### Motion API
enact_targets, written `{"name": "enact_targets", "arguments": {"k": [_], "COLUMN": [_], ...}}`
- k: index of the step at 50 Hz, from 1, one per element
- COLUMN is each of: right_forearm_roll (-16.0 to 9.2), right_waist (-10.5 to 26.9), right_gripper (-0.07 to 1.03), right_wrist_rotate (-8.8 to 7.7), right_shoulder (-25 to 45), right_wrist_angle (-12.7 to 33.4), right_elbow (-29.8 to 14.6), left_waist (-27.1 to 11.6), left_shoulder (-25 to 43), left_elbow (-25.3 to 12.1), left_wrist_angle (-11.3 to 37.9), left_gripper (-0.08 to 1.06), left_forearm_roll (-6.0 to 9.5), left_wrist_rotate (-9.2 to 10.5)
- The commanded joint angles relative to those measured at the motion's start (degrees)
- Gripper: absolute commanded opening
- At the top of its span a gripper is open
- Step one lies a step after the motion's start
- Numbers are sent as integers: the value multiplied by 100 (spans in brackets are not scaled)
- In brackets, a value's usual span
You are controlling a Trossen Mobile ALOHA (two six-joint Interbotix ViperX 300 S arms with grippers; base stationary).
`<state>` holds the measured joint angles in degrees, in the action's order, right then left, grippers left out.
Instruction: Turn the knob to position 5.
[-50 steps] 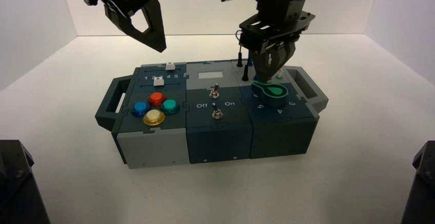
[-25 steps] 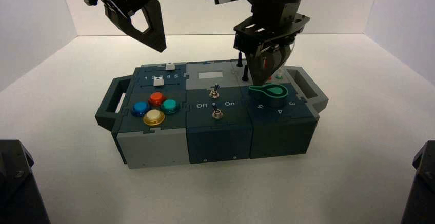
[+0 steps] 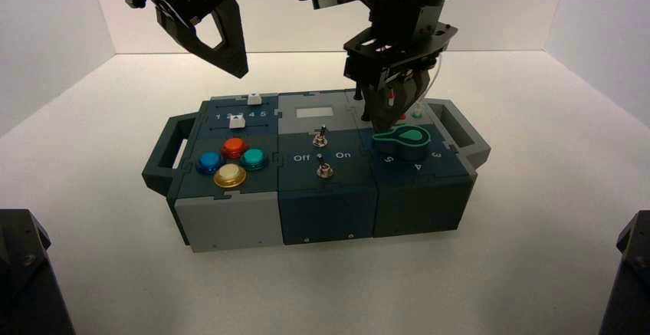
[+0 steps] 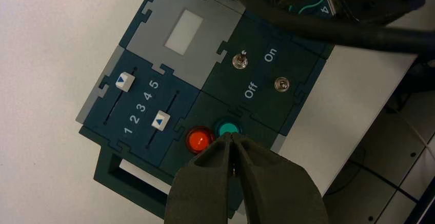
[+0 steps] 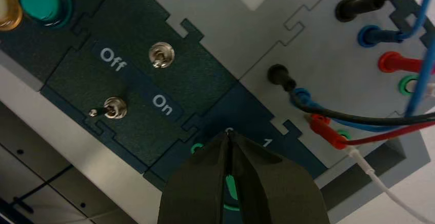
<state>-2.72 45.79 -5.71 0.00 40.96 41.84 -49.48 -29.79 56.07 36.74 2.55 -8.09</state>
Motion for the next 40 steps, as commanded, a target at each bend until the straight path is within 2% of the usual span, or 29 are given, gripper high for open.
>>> {"name": "enact_targets", "arguments": {"k": [1, 40], "right_forearm_roll": [-35, -123], "right_waist": [79, 220], "right_gripper": [-2, -2], "right_wrist_rotate": [-44, -44], "right_shoulder": [-62, -88], "right_wrist_angle": [18, 88], "right_elbow": [-88, -35], "left_waist": [-9, -18], "left_shoulder": [-26, -18], "left_elbow": [-193, -185], "left_wrist_angle": [-53, -53], "left_gripper": [-3, -3], "left_forearm_roll": [-26, -53], "left_wrist_rotate": [-53, -62]}}
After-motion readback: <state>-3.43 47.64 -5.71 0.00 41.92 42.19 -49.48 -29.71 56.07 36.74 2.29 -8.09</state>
